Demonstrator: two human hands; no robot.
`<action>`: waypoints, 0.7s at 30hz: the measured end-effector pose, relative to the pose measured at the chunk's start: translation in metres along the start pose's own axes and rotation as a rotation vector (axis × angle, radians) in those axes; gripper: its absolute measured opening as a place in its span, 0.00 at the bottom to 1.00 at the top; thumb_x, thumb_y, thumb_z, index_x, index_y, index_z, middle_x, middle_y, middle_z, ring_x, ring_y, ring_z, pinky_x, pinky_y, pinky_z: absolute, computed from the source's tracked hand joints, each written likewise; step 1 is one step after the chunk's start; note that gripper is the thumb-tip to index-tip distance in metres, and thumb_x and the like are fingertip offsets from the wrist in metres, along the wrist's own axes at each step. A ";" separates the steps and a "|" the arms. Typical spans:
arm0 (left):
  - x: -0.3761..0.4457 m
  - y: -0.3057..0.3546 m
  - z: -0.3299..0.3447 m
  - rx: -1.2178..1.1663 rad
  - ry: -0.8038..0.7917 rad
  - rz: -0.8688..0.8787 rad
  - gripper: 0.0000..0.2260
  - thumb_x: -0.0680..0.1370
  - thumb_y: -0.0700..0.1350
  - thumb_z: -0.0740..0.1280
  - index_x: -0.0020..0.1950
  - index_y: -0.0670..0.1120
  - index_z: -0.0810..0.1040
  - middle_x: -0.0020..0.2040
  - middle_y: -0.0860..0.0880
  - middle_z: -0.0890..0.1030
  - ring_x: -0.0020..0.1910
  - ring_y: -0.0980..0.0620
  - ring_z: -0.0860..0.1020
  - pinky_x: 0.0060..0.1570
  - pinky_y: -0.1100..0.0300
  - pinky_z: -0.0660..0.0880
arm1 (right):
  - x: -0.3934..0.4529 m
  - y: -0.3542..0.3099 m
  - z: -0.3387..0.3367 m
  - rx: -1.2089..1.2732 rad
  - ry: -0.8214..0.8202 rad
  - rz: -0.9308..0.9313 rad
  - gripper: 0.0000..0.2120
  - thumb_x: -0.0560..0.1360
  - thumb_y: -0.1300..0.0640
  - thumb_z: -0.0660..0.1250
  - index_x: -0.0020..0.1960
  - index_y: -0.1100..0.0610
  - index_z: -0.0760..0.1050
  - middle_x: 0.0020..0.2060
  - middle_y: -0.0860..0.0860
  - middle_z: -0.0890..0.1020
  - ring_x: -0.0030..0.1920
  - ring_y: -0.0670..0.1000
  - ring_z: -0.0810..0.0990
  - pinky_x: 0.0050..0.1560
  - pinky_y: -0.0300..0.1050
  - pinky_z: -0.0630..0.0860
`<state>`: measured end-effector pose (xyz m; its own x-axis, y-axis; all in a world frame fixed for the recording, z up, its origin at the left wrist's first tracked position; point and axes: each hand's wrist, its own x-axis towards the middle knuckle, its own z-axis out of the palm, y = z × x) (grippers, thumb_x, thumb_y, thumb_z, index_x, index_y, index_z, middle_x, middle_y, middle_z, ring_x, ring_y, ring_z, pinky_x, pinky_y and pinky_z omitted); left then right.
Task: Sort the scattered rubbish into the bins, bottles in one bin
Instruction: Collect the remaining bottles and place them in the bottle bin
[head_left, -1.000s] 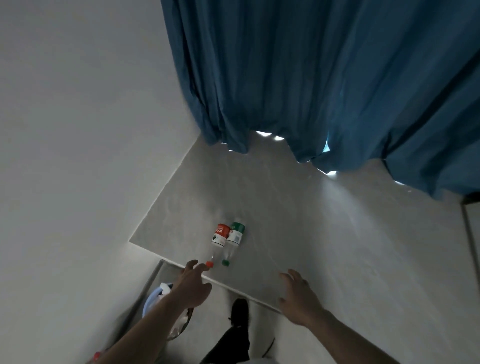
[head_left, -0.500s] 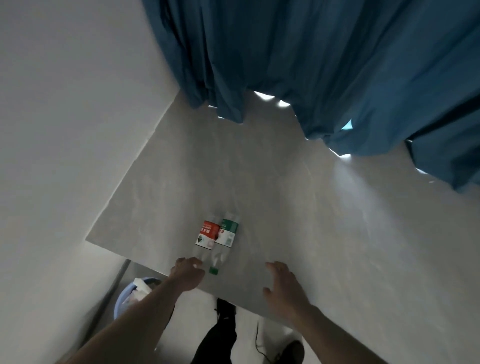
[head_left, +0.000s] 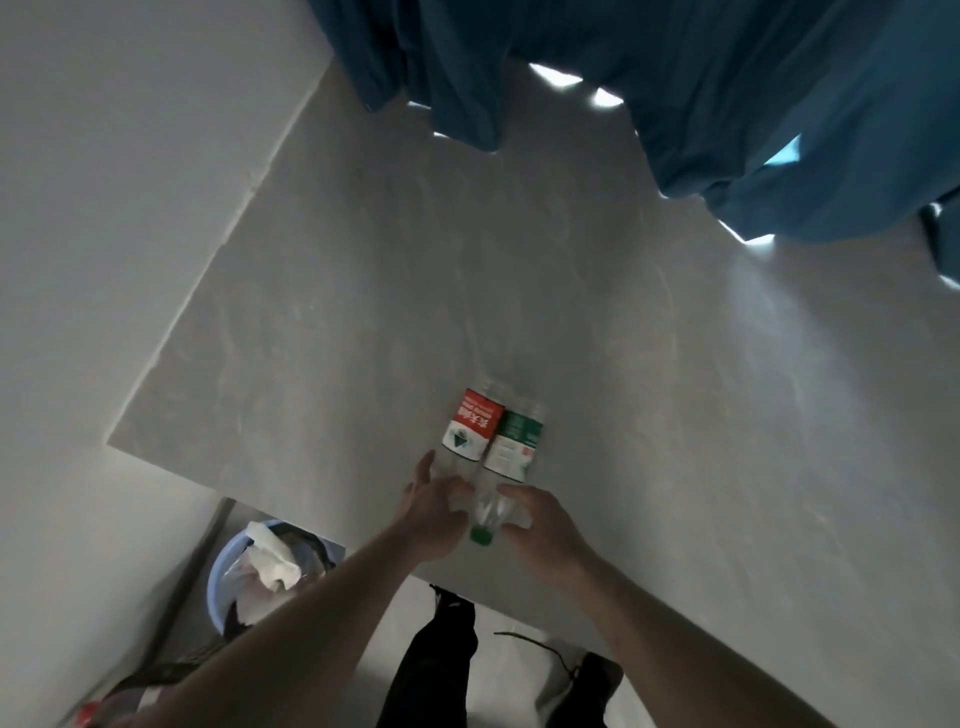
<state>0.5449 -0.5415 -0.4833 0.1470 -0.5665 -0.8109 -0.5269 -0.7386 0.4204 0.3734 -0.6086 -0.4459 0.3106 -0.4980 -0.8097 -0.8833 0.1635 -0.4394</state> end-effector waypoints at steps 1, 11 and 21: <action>0.000 0.007 0.004 0.004 -0.015 0.011 0.19 0.75 0.43 0.64 0.61 0.62 0.79 0.82 0.49 0.47 0.80 0.39 0.53 0.77 0.46 0.60 | 0.006 0.005 0.003 0.029 -0.030 0.028 0.21 0.76 0.63 0.70 0.69 0.56 0.77 0.62 0.51 0.77 0.61 0.46 0.74 0.59 0.32 0.67; -0.014 0.034 0.027 0.000 -0.159 -0.055 0.23 0.78 0.36 0.60 0.64 0.59 0.79 0.79 0.49 0.52 0.76 0.43 0.64 0.72 0.58 0.65 | 0.019 0.054 0.034 0.009 -0.217 0.096 0.30 0.80 0.63 0.58 0.73 0.33 0.65 0.78 0.55 0.60 0.66 0.53 0.72 0.47 0.26 0.73; -0.074 0.021 0.073 0.030 -0.045 -0.129 0.16 0.75 0.42 0.64 0.53 0.63 0.79 0.66 0.50 0.66 0.69 0.44 0.66 0.72 0.52 0.66 | -0.020 0.127 0.023 0.016 -0.172 0.180 0.35 0.75 0.64 0.65 0.79 0.47 0.61 0.74 0.58 0.64 0.66 0.54 0.75 0.59 0.39 0.77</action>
<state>0.4618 -0.4886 -0.4437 0.1774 -0.4502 -0.8751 -0.5310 -0.7924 0.3001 0.2625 -0.5584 -0.4945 0.2049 -0.3071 -0.9294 -0.9245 0.2511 -0.2868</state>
